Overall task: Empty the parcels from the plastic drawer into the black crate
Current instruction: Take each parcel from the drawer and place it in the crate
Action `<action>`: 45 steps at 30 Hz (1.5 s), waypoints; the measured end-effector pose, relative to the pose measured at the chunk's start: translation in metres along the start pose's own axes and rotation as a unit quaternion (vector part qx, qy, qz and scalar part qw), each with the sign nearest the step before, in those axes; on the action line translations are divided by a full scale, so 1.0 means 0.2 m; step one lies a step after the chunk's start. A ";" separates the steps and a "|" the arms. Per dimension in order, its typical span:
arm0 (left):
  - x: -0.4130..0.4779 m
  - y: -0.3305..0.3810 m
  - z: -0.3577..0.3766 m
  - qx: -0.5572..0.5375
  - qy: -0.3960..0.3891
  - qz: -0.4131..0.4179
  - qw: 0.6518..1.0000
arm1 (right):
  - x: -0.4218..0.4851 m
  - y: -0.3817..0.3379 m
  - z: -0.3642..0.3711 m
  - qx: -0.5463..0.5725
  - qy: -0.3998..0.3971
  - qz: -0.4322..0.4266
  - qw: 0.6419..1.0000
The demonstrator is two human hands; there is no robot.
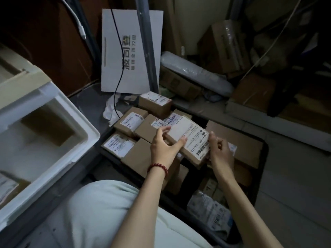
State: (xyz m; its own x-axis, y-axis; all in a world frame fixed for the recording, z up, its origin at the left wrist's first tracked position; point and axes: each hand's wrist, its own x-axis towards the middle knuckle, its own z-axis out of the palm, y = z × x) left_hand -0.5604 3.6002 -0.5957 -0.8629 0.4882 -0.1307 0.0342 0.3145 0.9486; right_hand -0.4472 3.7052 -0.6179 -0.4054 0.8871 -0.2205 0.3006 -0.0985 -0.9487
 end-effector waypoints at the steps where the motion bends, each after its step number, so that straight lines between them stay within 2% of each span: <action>1: 0.02 -0.01 0.00 0.006 -0.012 0.007 1.000 | 0.00 0.01 0.00 -0.008 0.005 0.007 1.000; 4: 0.05 -0.04 0.00 0.017 -0.055 0.022 0.998 | 0.00 0.06 -0.01 -0.026 0.004 0.025 0.999; 9: 0.07 -0.08 0.07 -0.010 -0.115 -0.008 0.993 | -0.05 0.13 -0.01 -0.029 -0.040 0.018 0.999; 12: 0.08 -0.09 0.10 0.010 -0.097 -0.024 0.995 | -0.06 0.14 0.00 -0.066 -0.034 0.011 0.997; 16: 0.07 -0.10 0.10 0.126 -0.060 -0.019 0.990 | -0.03 0.15 0.00 -0.109 -0.034 0.012 0.993; 22: 0.04 -0.10 0.09 0.202 -0.046 -0.001 0.978 | -0.03 0.17 -0.02 -0.105 -0.056 -0.007 0.993; 29: 0.04 -0.08 0.10 0.184 -0.038 -0.021 0.982 | -0.02 0.17 -0.02 -0.101 -0.060 -0.024 0.993; 36: 0.06 -0.09 0.09 0.202 -0.022 -0.009 0.979 | 0.03 0.16 -0.04 -0.167 -0.074 -0.035 0.983; 41: 0.06 -0.14 0.11 0.226 -0.090 -0.004 0.970 | 0.04 0.20 -0.04 -0.162 -0.050 -0.023 0.985; 45: 0.05 -0.17 0.12 0.230 -0.149 0.036 0.961 | 0.01 0.23 -0.04 -0.139 -0.030 -0.049 0.989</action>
State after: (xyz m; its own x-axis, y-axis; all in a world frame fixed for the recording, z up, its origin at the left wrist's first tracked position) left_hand -0.5585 3.6150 -0.6358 -0.6700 0.7115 -0.2119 0.3664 0.5652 0.7391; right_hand -0.4266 3.7071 -0.6608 -0.4926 0.8570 -0.1512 0.4797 0.1225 -0.8688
